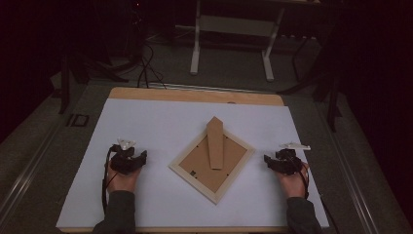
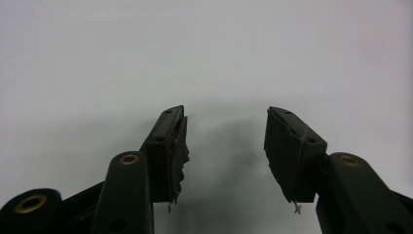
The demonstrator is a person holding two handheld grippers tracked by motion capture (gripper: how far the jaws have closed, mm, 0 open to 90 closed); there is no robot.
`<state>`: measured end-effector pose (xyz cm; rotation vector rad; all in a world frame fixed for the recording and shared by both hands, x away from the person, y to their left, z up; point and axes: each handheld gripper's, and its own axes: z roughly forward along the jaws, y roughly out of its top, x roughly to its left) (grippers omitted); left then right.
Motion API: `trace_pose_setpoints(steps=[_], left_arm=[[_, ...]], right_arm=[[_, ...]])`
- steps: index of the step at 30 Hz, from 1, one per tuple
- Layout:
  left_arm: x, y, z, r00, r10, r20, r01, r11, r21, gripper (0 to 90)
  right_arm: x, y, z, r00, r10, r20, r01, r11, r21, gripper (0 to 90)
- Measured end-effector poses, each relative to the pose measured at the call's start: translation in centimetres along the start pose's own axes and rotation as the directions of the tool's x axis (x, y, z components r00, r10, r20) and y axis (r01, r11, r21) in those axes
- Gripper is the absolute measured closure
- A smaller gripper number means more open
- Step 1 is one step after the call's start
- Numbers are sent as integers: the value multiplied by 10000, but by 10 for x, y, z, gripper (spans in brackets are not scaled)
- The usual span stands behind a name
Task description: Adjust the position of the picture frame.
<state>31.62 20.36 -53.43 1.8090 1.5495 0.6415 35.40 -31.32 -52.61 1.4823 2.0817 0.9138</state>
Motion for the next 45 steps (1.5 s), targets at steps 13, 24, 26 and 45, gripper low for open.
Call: trace_pose_setpoints(steps=[13,24,26,45], left_arm=[[-27,0,-11,9767,1651,1368,-1598,9859,-489,588],[-37,-1,-18,9621,1540,2252,-1455,9879,-538,617],[-39,-2,-18,9585,1552,2390,-1451,9876,-596,615],[-43,1,5,9440,1774,2782,-1798,9836,-170,900]], right_arm=[[7,15,-5,9995,-214,-230,199,9979,-610,466],[7,38,-8,9963,-396,-767,280,9888,-1469,836],[10,37,-7,9966,-262,-777,141,9884,-1515,876],[33,12,17,9931,-829,-829,836,9965,48,900]])
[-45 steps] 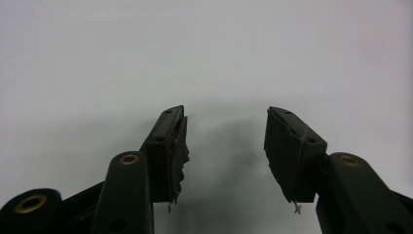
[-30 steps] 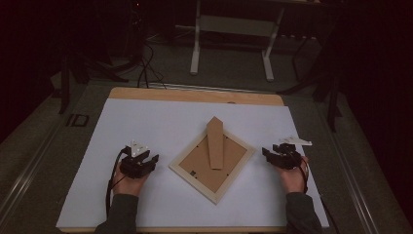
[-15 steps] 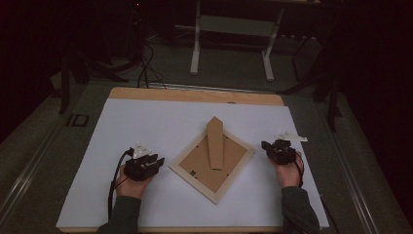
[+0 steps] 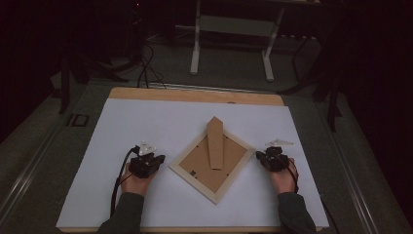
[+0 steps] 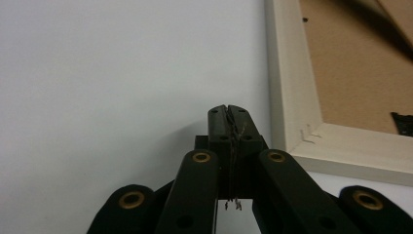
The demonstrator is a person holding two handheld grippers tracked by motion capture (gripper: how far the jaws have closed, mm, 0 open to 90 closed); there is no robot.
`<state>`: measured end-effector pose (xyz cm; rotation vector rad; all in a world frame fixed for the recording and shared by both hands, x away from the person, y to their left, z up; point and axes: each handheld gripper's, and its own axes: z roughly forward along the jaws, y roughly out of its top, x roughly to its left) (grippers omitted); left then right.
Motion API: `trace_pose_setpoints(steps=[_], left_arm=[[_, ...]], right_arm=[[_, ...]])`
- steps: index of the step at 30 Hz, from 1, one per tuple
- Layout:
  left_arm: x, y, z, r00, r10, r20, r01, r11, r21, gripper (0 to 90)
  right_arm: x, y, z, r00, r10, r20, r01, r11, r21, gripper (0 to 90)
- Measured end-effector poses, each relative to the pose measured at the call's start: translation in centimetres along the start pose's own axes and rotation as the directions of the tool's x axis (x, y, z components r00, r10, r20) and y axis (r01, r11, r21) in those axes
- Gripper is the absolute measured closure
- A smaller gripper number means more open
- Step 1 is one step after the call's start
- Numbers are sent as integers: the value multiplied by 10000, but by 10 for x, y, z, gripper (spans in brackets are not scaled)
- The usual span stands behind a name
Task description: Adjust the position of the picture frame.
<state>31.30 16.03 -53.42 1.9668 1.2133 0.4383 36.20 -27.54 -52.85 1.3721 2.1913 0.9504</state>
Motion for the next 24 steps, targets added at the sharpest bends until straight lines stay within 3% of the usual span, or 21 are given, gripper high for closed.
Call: trace_pose_setpoints(steps=[10,14,24], left_arm=[[-5,3,7,9994,355,0,-355,9993,134,900],[-7,3,11,9995,306,76,-307,9993,211,900],[-16,3,17,9974,613,376,-627,9973,385,900]], right_arm=[[7,-2,4,9996,206,-213,-202,9996,173,900],[7,-3,4,9992,265,-284,-261,9995,149,900],[7,-4,3,9979,444,-465,-438,9989,144,900]])
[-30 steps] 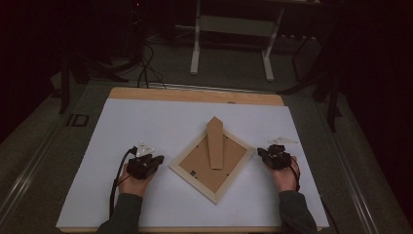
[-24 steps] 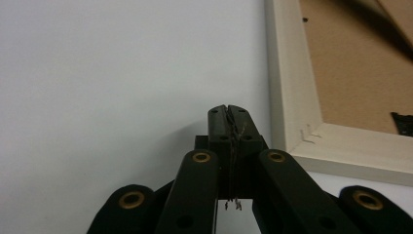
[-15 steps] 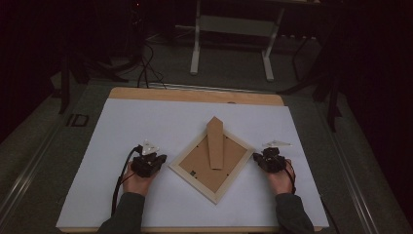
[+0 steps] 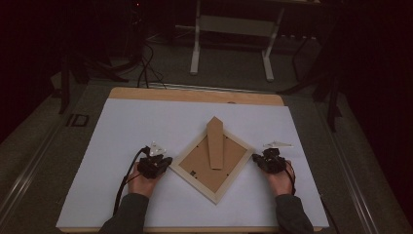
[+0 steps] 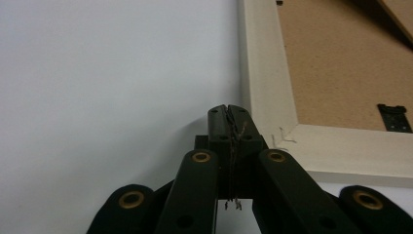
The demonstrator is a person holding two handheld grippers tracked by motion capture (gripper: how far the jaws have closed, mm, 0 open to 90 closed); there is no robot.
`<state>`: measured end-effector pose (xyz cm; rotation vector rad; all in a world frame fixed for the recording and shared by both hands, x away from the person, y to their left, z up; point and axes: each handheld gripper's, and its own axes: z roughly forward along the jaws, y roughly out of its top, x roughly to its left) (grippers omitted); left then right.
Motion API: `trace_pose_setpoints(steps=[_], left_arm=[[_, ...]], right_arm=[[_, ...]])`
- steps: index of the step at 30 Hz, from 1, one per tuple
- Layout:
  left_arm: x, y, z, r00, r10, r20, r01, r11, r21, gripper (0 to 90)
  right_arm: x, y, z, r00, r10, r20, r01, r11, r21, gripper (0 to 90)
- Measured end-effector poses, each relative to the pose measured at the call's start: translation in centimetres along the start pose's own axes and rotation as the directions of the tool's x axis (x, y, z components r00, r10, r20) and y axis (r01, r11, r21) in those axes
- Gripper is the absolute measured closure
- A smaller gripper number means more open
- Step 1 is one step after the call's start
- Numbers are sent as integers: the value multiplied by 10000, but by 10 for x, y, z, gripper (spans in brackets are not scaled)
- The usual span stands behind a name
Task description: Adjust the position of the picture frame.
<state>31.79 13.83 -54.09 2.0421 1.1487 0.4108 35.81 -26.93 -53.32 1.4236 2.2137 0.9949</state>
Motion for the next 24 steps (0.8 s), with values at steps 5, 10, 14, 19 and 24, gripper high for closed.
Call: trace_pose_setpoints(steps=[5,10,14,19,24], left_arm=[[-1,0,0,10000,-10,64,10,10000,34,900],[-4,0,-1,9998,121,146,-123,9999,93,900],[-7,0,-1,9995,236,207,-238,9997,112,900],[-9,0,-1,9993,296,225,-299,9995,134,900],[-12,0,-1,9990,330,314,-335,9993,163,900]], right_arm=[[1,0,0,10000,7,-41,-7,10000,17,900],[3,0,0,9999,-62,-103,62,10000,29,900],[5,0,1,9998,-108,-154,109,9999,34,900],[6,0,2,9997,-148,-207,148,9999,18,900],[7,1,2,9996,-173,-243,174,9998,28,900]])
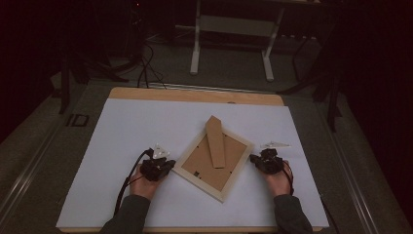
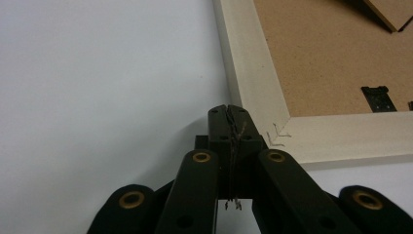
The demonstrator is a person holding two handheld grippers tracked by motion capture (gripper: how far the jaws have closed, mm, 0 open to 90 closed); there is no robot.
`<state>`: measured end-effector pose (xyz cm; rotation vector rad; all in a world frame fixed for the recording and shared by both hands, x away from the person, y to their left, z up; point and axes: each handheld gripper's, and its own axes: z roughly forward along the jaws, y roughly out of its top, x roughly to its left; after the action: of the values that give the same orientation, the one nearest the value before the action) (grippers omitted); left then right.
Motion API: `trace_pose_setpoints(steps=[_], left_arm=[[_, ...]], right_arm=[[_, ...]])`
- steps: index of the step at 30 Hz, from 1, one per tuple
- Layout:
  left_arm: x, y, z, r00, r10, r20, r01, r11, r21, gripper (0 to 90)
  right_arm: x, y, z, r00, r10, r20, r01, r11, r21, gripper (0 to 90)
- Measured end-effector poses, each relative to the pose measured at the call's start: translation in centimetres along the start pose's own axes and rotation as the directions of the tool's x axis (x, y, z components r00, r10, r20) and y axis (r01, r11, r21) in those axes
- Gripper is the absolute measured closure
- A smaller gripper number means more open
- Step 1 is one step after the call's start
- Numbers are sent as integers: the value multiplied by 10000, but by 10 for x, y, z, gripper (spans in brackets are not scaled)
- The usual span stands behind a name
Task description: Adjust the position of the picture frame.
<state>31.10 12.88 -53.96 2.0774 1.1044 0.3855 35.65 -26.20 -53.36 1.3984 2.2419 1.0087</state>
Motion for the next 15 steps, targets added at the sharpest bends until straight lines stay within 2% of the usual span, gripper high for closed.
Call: trace_pose_setpoints(steps=[4,15], left_arm=[[-2,0,0,9999,-58,108,57,10000,56,900],[-11,0,-1,9995,261,155,-264,9995,180,900]], right_arm=[[1,0,0,10000,-23,-52,23,10000,-10,900],[1,0,1,9999,-26,-119,25,10000,-15,900]])
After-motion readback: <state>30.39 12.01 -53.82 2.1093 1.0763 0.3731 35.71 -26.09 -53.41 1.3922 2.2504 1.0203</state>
